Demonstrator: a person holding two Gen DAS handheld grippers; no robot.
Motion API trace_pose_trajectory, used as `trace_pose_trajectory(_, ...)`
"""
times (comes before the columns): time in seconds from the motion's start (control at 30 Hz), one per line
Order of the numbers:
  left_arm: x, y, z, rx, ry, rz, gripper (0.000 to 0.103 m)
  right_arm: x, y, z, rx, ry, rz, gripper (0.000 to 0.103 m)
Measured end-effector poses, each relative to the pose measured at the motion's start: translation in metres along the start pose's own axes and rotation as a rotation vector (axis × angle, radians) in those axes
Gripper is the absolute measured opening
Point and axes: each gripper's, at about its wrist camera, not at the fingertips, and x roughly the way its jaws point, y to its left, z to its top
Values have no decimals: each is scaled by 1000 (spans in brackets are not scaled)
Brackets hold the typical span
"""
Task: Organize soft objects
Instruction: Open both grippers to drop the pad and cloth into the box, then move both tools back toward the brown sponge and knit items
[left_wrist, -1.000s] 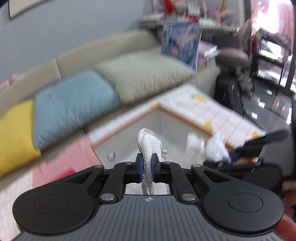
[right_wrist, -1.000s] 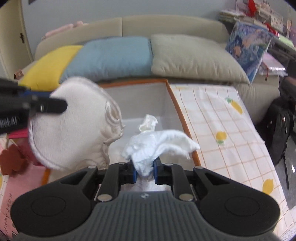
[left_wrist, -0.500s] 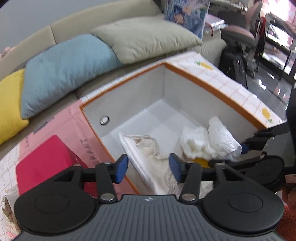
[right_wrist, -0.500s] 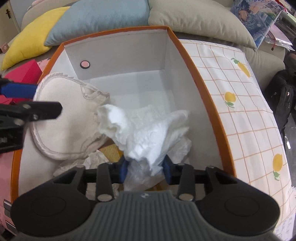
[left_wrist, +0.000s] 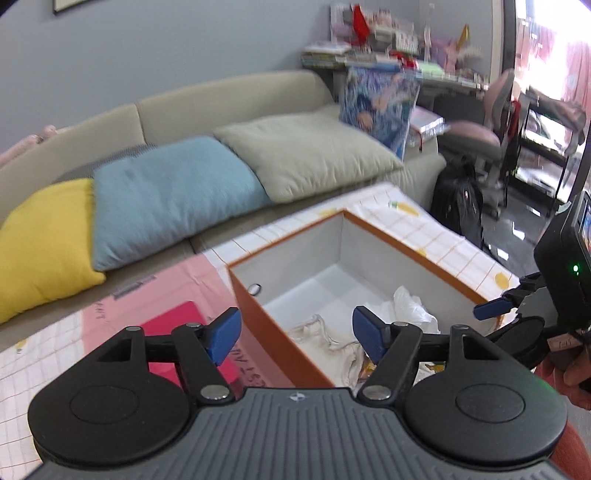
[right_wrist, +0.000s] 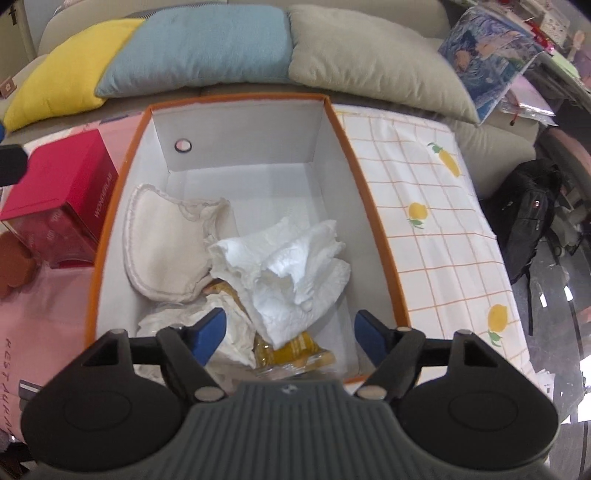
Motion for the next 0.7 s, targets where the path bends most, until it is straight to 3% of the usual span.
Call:
trace_pose_trajectory(0.17, -48, 20, -21, -48, -88, 33, 84, -34, 22, -18, 54, -74, -47, 88)
trace_pose_trajectory(0.33, -82, 39, -55, -86, -146, 91, 84, -52, 53, -43, 136, -133, -67, 90)
trace_pose_trajectory(0.7, -108, 87, -133, -255, -60, 189, 84, -64, 136, -80, 151, -141, -8, 94)
